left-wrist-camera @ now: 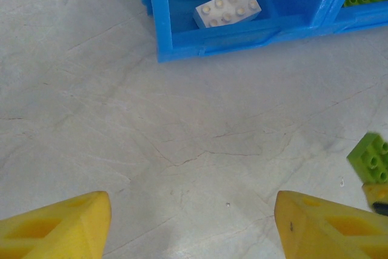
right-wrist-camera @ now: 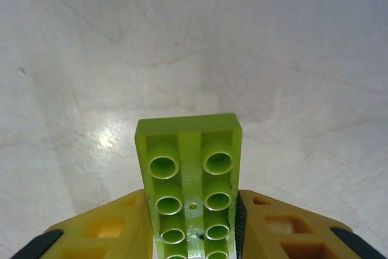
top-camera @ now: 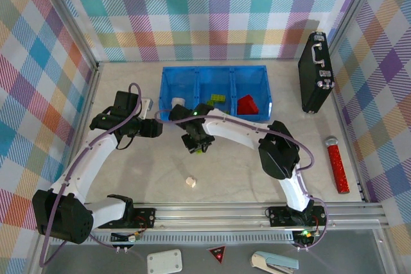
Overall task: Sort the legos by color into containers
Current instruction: Place the lego in the container.
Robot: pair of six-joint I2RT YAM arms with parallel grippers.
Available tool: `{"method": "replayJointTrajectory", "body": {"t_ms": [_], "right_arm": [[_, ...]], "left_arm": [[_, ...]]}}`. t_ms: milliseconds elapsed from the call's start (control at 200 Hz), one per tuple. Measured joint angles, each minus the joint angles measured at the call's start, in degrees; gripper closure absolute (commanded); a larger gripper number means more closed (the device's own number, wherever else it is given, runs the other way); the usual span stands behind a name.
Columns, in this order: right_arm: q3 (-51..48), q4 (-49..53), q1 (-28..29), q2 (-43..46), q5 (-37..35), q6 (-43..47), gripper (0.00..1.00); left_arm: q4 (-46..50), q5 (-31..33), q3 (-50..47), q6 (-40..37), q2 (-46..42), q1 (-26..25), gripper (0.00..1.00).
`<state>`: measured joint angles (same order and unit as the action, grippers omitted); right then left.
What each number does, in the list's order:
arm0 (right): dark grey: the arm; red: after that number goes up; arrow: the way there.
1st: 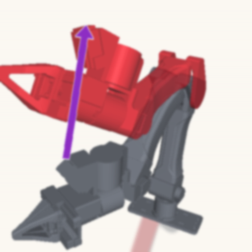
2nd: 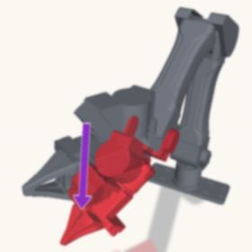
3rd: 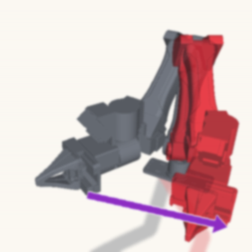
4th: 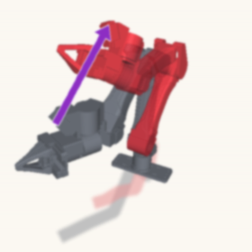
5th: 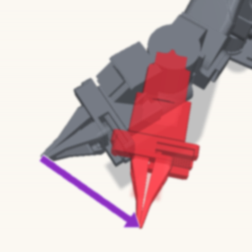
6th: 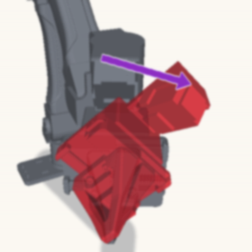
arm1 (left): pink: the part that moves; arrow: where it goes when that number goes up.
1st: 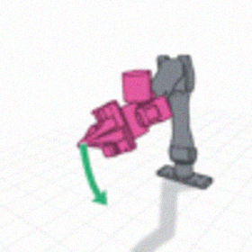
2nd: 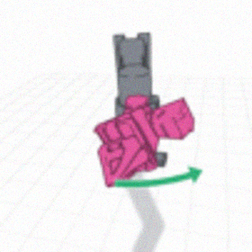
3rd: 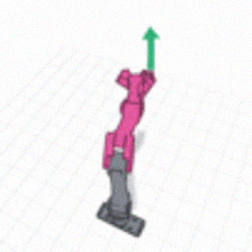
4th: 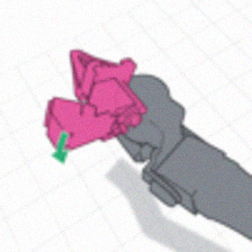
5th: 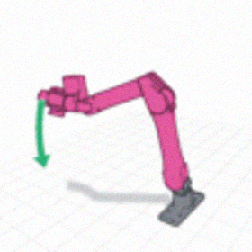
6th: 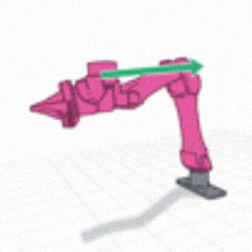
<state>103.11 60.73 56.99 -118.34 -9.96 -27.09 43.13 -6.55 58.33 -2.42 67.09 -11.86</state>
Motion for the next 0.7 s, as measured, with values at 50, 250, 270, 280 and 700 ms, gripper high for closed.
{"method": "replayJointTrajectory", "body": {"t_ms": [50,250,270,280,700], "right_arm": [[1.7,0.6,-1.2,-0.1,0.0,0.2,0.64],[7.7,3.0,-6.4,-1.0,0.0,0.6,0.66],[8.2,3.3,-7.0,-1.2,0.0,0.6,0.66],[8.4,3.4,-7.3,-1.4,0.0,0.6,0.67],[21.1,7.9,-18.1,-10.6,-1.5,0.6,0.68]], "left_arm": [[0.0,0.0,0.0,0.0,0.0,0.0,0.29],[0.0,0.0,0.0,0.0,0.0,0.0,0.29],[0.0,0.0,0.0,0.0,0.0,0.0,0.29],[0.0,0.0,0.0,0.0,0.0,0.0,0.29],[0.0,0.0,0.0,0.0,0.1,0.0,0.3]]}}
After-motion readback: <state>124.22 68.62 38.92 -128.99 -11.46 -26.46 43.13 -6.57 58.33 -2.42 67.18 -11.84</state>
